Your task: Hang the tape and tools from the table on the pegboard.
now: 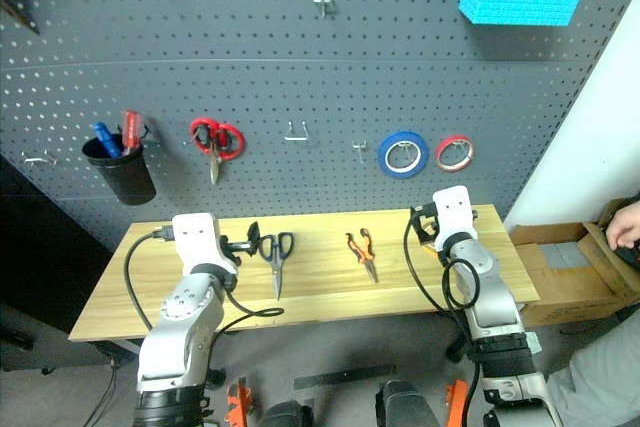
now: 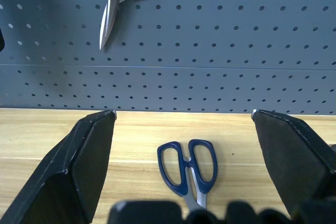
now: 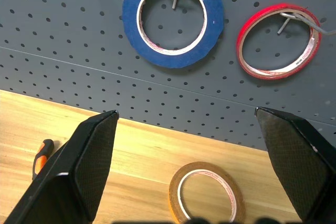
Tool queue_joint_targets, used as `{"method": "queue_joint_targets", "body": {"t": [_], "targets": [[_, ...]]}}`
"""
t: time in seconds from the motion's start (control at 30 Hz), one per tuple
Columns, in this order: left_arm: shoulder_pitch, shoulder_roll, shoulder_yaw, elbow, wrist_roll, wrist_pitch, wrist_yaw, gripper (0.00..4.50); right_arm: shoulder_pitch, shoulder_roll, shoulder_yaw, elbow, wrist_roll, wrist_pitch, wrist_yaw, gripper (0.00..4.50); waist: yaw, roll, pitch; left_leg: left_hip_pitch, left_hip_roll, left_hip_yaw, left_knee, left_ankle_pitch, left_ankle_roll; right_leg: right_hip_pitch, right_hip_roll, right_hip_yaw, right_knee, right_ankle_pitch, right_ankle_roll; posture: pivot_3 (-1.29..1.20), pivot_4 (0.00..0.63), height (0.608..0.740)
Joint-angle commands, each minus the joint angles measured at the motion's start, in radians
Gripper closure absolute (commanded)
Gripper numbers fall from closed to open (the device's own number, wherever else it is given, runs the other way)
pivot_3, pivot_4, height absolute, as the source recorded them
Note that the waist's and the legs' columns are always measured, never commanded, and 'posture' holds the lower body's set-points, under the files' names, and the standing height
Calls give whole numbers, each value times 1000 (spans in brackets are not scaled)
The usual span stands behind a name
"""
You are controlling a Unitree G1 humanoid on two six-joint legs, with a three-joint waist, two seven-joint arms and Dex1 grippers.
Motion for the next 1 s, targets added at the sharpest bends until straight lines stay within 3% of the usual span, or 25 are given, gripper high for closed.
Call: {"method": "queue_joint_targets", "body": {"t": [0.03, 1.0], "targets": [[-13, 3, -2, -19, 12, -26, 8, 45, -21, -3, -16, -19, -2, -23, -3, 0, 0, 0, 0, 0, 0, 0, 0, 0, 0, 0, 0, 0, 0, 0, 0, -26, 41, 740], [-9, 9, -28, -43, -4, -15, -29, 45, -10, -22, -14, -39, 9, 1, 29, 0, 0, 0, 0, 0, 0, 0, 0, 1, 2, 0, 0, 0, 0, 0, 0, -33, 74, 740]]}}
